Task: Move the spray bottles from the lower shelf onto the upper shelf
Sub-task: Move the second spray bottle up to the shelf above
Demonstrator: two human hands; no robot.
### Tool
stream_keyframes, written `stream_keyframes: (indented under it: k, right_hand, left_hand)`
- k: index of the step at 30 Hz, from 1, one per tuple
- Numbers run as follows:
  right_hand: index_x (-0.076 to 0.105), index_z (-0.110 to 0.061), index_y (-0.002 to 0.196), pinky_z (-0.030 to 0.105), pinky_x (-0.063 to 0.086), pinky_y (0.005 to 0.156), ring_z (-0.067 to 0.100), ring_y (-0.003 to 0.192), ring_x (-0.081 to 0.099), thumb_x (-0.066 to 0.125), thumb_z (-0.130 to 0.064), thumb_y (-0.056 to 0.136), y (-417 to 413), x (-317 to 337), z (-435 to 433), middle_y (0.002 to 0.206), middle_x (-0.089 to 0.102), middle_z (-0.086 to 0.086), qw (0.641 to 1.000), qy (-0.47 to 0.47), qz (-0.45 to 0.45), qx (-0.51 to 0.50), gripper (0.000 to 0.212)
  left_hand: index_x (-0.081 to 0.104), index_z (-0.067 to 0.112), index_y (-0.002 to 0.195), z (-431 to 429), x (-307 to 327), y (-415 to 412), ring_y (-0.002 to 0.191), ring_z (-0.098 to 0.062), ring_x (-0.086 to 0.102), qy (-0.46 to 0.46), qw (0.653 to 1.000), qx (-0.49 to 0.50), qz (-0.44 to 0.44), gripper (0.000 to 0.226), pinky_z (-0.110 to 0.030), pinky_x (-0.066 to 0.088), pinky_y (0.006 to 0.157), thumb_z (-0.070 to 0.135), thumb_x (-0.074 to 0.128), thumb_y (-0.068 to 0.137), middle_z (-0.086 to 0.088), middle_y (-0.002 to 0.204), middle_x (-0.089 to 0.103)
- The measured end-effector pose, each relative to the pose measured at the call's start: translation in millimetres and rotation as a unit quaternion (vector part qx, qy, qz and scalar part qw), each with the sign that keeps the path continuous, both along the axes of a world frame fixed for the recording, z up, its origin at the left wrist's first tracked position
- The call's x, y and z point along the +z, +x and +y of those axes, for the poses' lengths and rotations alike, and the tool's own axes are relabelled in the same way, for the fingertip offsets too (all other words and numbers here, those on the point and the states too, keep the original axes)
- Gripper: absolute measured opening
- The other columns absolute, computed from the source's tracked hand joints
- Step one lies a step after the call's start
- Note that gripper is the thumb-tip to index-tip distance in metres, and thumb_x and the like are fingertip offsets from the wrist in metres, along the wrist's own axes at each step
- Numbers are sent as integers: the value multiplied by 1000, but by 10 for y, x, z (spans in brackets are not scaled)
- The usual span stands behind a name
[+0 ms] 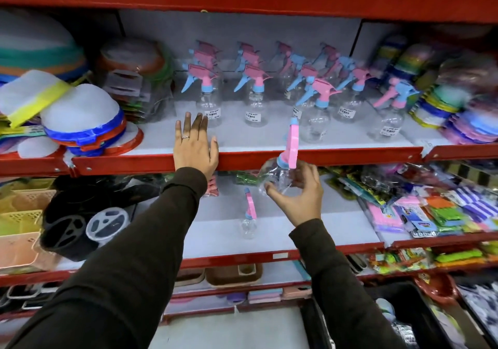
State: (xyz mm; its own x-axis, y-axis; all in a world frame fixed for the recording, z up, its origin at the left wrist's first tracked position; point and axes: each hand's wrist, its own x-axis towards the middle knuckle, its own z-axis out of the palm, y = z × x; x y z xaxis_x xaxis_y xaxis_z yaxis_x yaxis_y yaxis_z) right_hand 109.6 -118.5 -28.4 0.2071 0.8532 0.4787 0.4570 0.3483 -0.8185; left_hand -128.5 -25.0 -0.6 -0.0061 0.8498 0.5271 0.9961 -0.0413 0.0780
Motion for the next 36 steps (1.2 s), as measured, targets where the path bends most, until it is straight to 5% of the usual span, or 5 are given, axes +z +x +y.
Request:
stream_keyframes:
  k: [8,19,26,31,36]
  right_hand:
    - [53,-40,114,5,42,83,-3,95,55,85,-37,65,-157,590,487,110,53,-4,999,47,7,-12,59]
    - [60,-20,127,41,54,96,22,102,59,83,-42,67,-272,613,1179,118,56,7,997,-71,-44,3,68]
    - [59,-19,130,37,54,95,24,104,62,81,-43,70,-267,614,1188,118,61,6,995,-84,-60,10,68]
    - [52,-23,128,35,50,101,19,116,55,79,-68,55,-325,655,1158,127,58,2,994,-84,-66,-21,90]
    - [54,-21,110,36,53,93,20,105,57,82,-60,59,-377,682,1183,112,58,1,994,-71,-66,-48,70]
  left_hand:
    - [32,6,151,8,-15,-10,152,-28,14,13,1000,-3,-10,65,-46,3,124,38,24,95,-10,159,33]
    - [33,5,150,55,-32,-31,152,-29,13,23,1000,3,0,64,-45,1,124,38,23,96,-9,159,32]
    - [32,7,151,61,-50,-38,153,-28,11,26,1000,1,0,64,-45,0,124,38,23,96,-8,160,30]
    - [33,6,150,63,-52,-28,153,-28,12,32,999,-1,-3,64,-45,2,124,39,22,97,-9,160,31]
    - [32,6,151,59,-47,-34,153,-28,12,27,1000,2,1,65,-45,1,124,40,22,96,-9,160,31]
